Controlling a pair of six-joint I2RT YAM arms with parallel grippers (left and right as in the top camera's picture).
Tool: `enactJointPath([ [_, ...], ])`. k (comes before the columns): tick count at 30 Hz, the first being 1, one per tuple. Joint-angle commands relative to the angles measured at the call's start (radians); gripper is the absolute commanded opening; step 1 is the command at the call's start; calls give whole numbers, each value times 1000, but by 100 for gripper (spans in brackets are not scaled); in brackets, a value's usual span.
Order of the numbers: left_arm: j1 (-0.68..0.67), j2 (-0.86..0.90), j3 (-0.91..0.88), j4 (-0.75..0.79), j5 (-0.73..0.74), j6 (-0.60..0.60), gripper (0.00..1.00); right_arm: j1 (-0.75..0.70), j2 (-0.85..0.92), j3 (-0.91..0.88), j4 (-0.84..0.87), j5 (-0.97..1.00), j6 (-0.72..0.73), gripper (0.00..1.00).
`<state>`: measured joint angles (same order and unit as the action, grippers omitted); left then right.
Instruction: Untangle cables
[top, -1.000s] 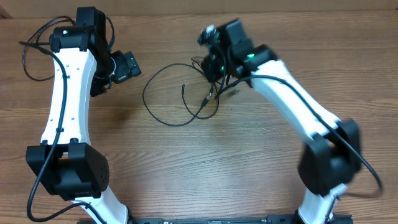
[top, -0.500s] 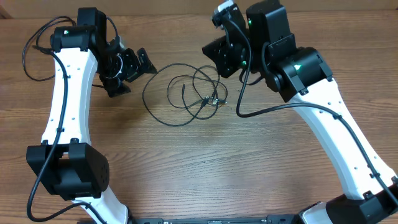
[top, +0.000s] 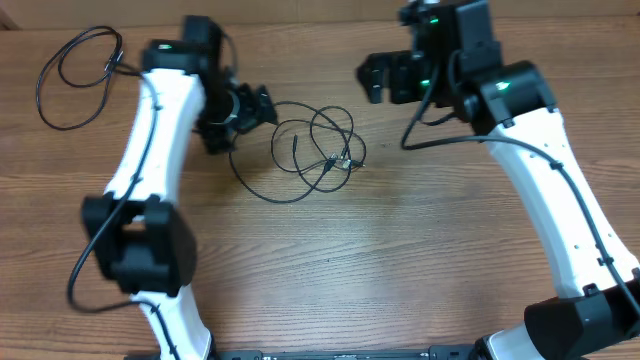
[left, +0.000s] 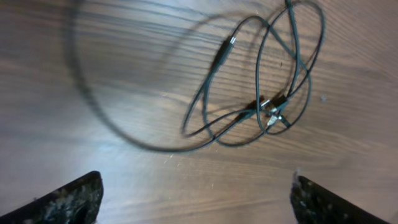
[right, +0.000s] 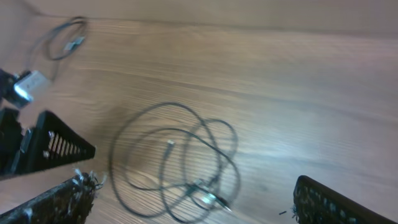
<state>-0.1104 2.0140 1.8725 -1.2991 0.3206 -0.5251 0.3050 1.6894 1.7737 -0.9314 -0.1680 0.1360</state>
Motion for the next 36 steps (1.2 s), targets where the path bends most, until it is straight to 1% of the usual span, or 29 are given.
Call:
enactJointPath([
  [1,-72,113,-6,42,-18,-7,91,-95,2,5,-55,19,24,100],
  [4,-94,174,-6,85,-18,36,81,-171,2,5,-115,34,24,100],
  [7,-95,210,-6,109,-21,69,79,-243,4,5,-173,60,24,100],
  [9,-89,223,-6,117,-43,69,80,-280,5,5,-192,60,24,100],
  [11,-80,229,-5,125,-68,69,78,-312,5,5,-203,60,24,100],
  [12,-75,229,-5,135,-70,85,63,-329,5,5,-201,60,24,100],
  [13,-73,229,-5,143,-69,93,53,-336,5,5,-201,60,24,100],
  [14,-71,229,-5,150,-69,102,39,-341,5,5,-201,60,24,100],
  [15,-70,229,-5,157,-69,103,28,-346,5,5,-201,60,24,100],
  [16,-69,229,-4,159,-69,103,11,-347,5,5,-201,60,24,100],
  [17,-66,229,0,158,-68,103,4,-347,5,5,-201,60,24,100],
  [20,-58,228,37,124,-34,103,4,-346,5,5,-201,60,24,100],
  [24,-48,228,192,4,40,159,4,-346,5,5,-201,60,24,100],
  [29,-51,228,536,-193,47,183,4,-346,5,5,-201,60,24,100],
  [30,-55,228,658,-241,46,195,4,-346,5,5,-201,60,24,100],
  [33,-67,228,872,-299,47,212,4,-346,5,5,-201,60,24,100],
  [36,-83,228,1082,-309,56,212,4,-346,5,5,-201,60,24,100],
])
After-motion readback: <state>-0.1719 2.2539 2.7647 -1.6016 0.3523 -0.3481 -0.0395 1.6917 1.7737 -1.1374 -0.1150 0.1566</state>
